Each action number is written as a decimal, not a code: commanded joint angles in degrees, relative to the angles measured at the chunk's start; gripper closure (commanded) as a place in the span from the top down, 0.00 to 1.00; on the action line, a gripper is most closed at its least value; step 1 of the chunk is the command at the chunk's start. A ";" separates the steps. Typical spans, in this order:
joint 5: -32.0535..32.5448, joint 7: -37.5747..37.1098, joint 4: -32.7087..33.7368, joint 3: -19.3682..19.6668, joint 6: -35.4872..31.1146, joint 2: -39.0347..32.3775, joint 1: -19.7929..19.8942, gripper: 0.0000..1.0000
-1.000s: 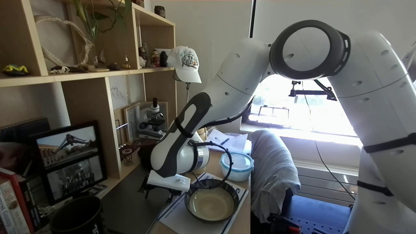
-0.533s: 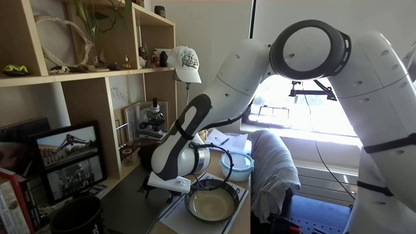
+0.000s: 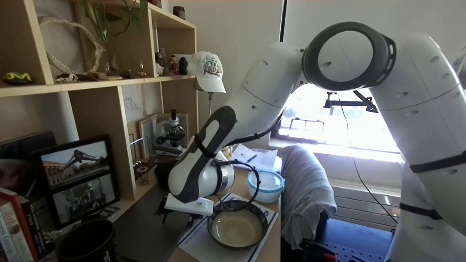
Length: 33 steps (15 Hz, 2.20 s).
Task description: Put the bowl on the paper and then open the laptop
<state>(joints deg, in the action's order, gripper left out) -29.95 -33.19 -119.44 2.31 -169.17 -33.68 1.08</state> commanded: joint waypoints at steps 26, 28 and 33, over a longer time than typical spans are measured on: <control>9.46 -4.79 3.64 4.91 2.67 4.32 -4.74 1.00; 9.92 -4.91 3.37 5.14 2.80 4.88 -5.00 1.00; 11.63 -5.08 2.94 5.64 3.33 6.43 -5.64 1.00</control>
<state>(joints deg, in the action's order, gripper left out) -20.07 -37.60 -119.28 7.35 -162.03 -29.13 -3.23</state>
